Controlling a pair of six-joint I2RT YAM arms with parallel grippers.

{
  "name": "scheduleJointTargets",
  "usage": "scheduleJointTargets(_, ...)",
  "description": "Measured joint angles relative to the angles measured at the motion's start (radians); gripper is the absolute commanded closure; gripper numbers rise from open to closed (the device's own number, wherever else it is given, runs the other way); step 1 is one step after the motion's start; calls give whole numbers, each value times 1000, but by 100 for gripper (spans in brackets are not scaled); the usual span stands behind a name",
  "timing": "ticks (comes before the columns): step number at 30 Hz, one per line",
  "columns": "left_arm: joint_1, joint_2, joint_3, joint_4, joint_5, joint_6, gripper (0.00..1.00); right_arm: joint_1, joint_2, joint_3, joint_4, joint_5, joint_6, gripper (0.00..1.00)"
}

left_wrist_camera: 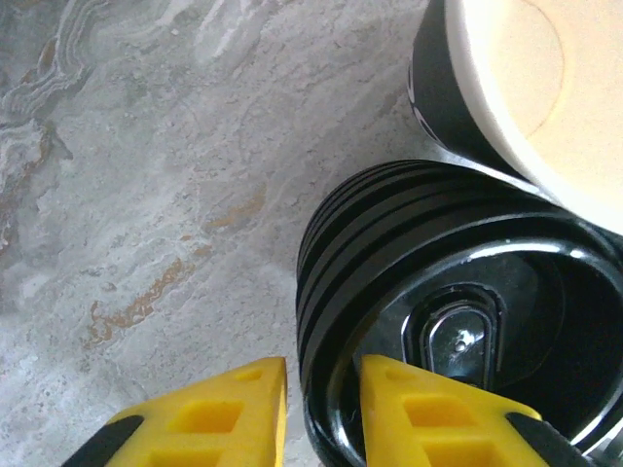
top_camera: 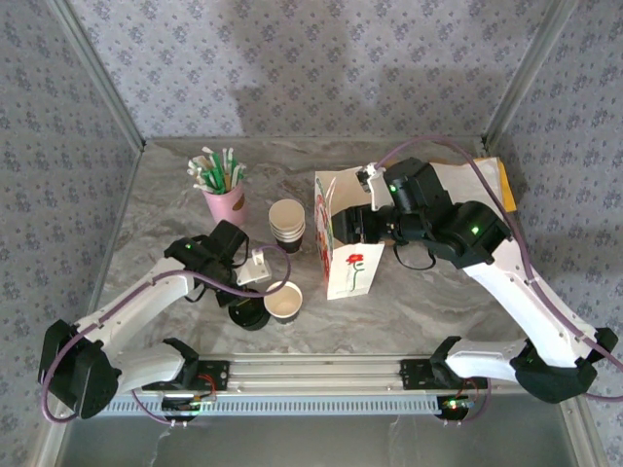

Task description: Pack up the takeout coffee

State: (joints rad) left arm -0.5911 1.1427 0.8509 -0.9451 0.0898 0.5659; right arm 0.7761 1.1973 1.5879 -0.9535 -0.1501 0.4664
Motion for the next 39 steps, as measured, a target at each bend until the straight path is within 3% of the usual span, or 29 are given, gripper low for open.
scheduleJointTargets(8, 0, 2, -11, -3, -1, 18, 67, -6, -6, -11, 15, 0, 6, 39)
scheduleJointTargets(25, 0, 45, -12, 7, -32, 10, 94, -26, -31, -36, 26, 0, 13, 39)
scheduleJointTargets(39, 0, 23, 17, -6, -31, 10, 94, -39, -31, -39, 29, -1, 16, 39)
